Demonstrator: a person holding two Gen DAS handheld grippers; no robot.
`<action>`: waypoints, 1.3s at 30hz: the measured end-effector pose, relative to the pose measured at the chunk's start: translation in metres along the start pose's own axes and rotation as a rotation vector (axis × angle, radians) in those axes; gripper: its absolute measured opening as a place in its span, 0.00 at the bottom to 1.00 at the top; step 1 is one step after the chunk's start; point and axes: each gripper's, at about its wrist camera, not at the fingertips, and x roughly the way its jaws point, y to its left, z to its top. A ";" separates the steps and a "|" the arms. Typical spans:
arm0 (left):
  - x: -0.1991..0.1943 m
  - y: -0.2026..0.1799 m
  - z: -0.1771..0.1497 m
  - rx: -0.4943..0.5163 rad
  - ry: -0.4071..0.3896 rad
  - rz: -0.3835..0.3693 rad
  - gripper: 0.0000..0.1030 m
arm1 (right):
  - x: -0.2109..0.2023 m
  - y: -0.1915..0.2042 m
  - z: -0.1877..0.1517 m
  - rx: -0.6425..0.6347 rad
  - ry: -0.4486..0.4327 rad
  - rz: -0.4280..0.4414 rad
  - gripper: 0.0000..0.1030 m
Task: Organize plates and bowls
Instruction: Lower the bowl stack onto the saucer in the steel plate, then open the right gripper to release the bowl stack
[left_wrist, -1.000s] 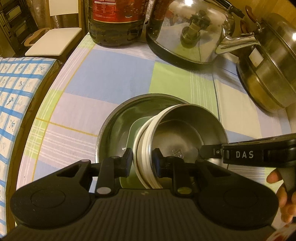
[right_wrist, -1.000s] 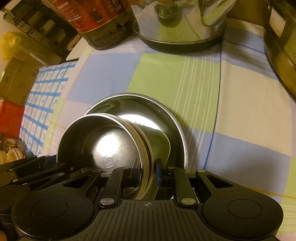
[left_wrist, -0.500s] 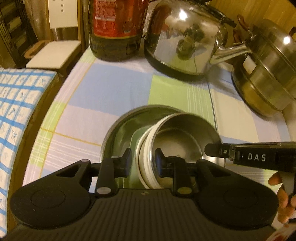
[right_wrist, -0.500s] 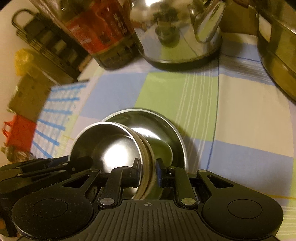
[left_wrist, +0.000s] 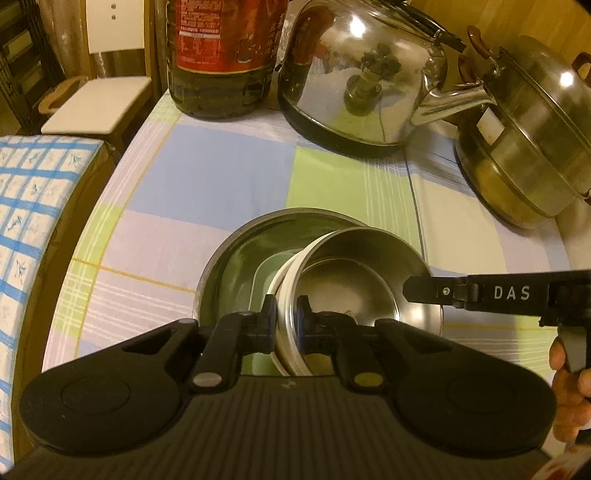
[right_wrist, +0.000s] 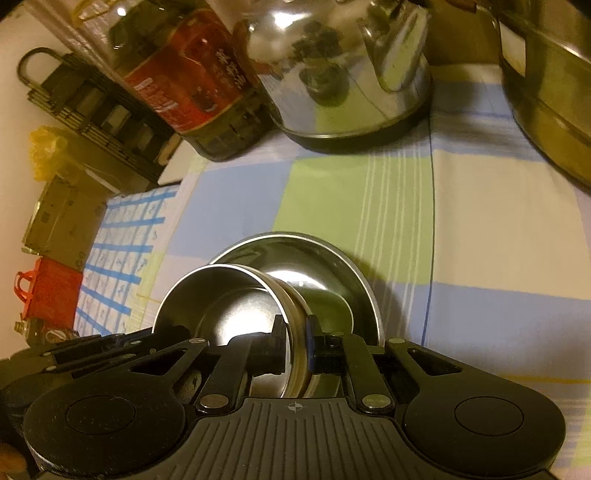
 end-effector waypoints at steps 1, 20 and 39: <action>0.001 0.001 0.001 -0.006 0.008 -0.005 0.08 | 0.001 0.001 0.002 0.005 0.015 -0.007 0.10; 0.005 0.001 0.003 0.013 0.023 0.014 0.10 | 0.002 0.013 0.008 -0.036 0.055 -0.062 0.10; -0.064 0.000 -0.019 0.060 -0.163 0.008 0.34 | -0.066 0.027 -0.048 -0.138 -0.252 -0.041 0.53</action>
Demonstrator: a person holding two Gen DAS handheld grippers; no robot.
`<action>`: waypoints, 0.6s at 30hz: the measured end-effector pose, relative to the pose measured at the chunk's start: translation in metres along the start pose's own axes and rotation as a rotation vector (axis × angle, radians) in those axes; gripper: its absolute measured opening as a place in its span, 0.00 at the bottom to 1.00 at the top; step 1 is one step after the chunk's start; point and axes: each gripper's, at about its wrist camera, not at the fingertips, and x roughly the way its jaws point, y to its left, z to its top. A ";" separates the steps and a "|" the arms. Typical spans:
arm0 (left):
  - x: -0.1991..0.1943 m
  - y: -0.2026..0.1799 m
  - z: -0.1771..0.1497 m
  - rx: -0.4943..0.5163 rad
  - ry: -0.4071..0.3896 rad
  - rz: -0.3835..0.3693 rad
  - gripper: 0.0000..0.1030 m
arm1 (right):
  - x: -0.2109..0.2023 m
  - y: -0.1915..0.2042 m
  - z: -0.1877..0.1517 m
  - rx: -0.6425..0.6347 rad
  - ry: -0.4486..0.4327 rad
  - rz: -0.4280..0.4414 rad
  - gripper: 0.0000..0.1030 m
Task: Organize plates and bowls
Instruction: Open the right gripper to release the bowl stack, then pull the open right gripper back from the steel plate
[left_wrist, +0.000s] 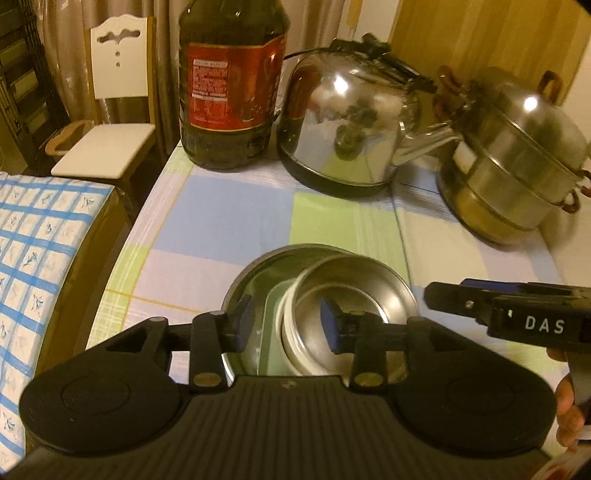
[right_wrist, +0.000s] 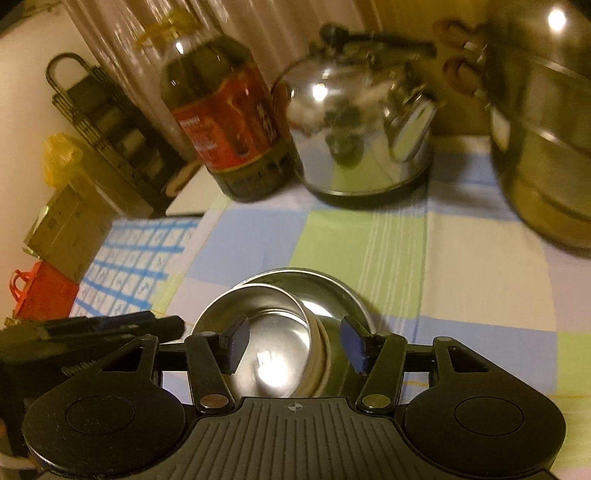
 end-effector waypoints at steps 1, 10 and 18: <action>-0.005 -0.002 -0.004 0.006 -0.004 -0.002 0.34 | -0.008 0.001 -0.007 -0.004 -0.017 -0.010 0.53; -0.047 -0.024 -0.060 0.025 0.012 -0.043 0.34 | -0.055 0.004 -0.072 -0.061 -0.012 -0.063 0.53; -0.077 -0.059 -0.107 0.069 0.017 -0.044 0.34 | -0.098 -0.001 -0.114 -0.022 0.000 -0.061 0.53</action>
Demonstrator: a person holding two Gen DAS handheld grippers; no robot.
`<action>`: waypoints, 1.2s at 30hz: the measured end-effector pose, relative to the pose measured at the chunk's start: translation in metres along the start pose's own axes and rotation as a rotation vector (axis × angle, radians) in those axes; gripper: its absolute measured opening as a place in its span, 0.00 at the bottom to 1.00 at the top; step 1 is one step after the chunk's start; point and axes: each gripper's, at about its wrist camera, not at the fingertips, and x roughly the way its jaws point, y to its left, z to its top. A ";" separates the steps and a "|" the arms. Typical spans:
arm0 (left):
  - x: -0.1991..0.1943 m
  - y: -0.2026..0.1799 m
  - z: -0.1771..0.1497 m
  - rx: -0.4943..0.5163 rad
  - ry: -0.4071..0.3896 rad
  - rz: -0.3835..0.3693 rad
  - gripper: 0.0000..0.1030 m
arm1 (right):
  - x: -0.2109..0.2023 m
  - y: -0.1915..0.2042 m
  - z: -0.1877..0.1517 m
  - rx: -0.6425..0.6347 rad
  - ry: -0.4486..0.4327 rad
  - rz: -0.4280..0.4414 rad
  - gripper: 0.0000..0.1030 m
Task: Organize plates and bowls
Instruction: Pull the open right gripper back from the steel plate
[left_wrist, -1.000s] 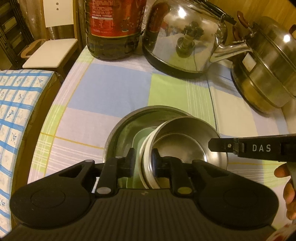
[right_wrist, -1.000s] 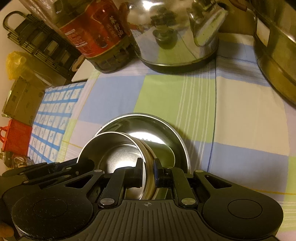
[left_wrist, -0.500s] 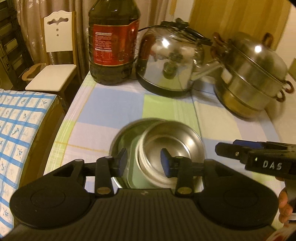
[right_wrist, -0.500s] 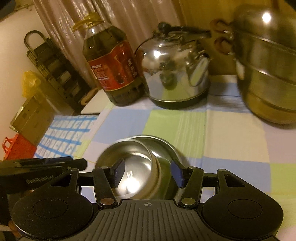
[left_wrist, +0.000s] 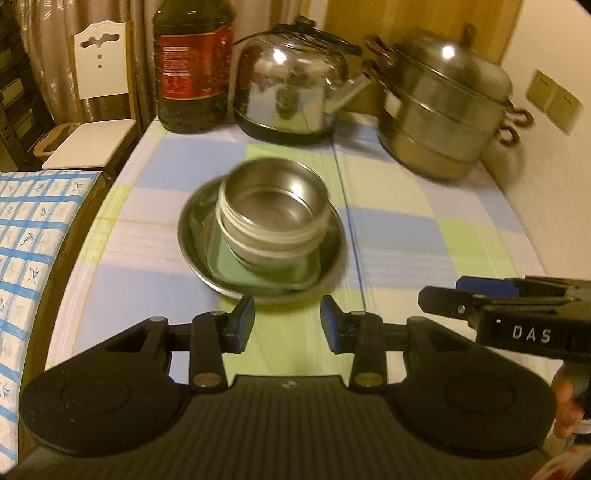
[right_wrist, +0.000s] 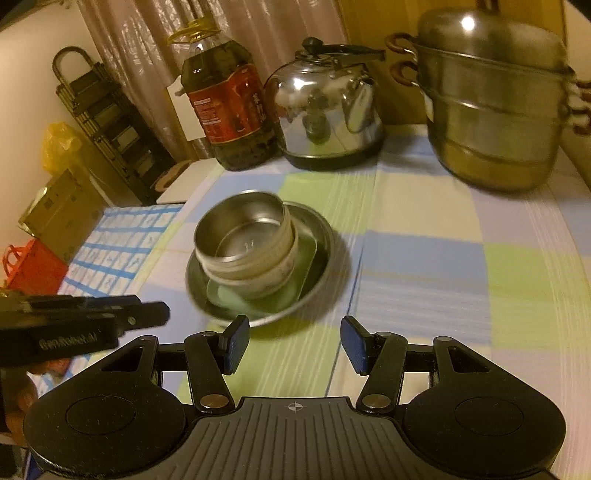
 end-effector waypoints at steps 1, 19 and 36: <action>-0.003 -0.006 -0.006 0.008 0.004 -0.001 0.34 | -0.005 -0.001 -0.006 0.003 0.006 -0.009 0.53; -0.065 -0.074 -0.096 0.036 0.028 -0.046 0.34 | -0.091 -0.026 -0.092 0.081 0.051 -0.050 0.53; -0.099 -0.117 -0.142 0.083 0.019 -0.097 0.34 | -0.145 -0.035 -0.148 0.114 0.039 -0.065 0.53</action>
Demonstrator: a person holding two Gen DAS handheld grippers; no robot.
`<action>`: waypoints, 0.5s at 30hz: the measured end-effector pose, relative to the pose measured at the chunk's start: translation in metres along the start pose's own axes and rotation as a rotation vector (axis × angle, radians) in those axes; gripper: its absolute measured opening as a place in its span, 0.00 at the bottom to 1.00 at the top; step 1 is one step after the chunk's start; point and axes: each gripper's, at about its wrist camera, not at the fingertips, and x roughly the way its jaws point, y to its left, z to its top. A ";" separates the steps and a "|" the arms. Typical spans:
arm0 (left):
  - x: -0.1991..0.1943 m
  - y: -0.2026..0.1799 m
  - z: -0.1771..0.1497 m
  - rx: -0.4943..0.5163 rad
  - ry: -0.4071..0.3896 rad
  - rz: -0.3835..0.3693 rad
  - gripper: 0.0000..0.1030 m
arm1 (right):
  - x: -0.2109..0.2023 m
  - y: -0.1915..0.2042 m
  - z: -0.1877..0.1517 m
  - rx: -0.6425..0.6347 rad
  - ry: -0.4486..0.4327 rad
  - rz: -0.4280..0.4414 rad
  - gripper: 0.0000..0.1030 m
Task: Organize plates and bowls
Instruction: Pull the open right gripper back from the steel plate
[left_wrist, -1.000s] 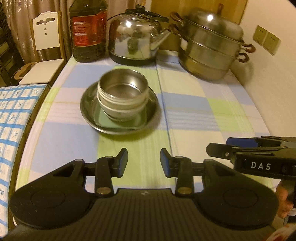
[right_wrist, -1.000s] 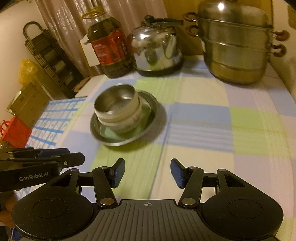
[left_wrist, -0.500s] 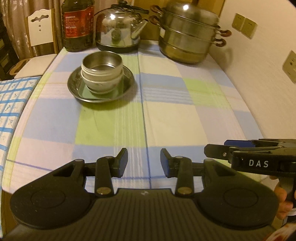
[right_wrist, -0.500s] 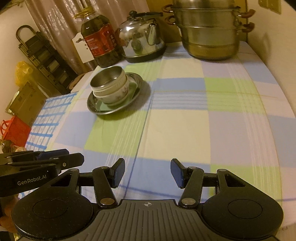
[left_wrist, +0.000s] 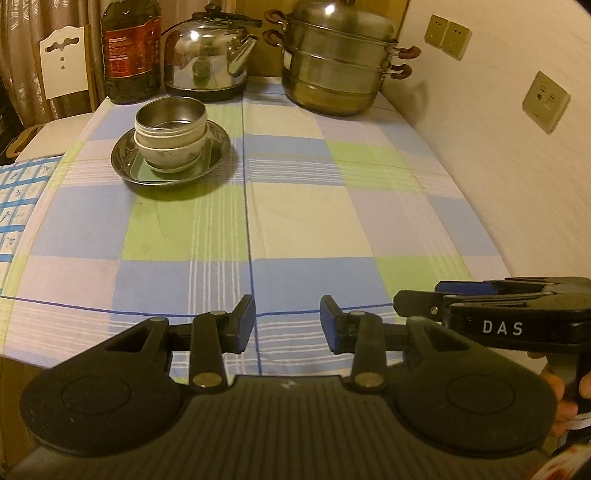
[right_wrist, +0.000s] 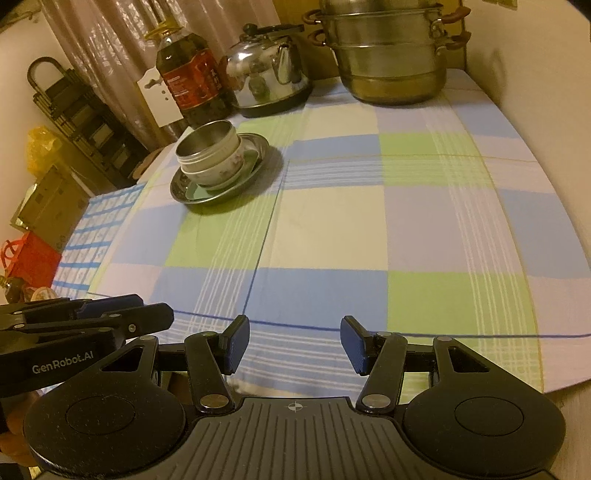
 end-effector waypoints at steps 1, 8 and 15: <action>-0.001 -0.002 -0.001 0.003 -0.003 -0.001 0.34 | -0.002 -0.001 -0.001 -0.001 -0.002 0.000 0.53; -0.006 -0.012 -0.004 0.010 -0.019 0.006 0.34 | -0.008 -0.005 -0.004 -0.007 -0.015 0.003 0.53; -0.007 -0.016 -0.005 0.012 -0.026 0.010 0.34 | -0.010 -0.008 -0.003 -0.017 -0.019 0.005 0.53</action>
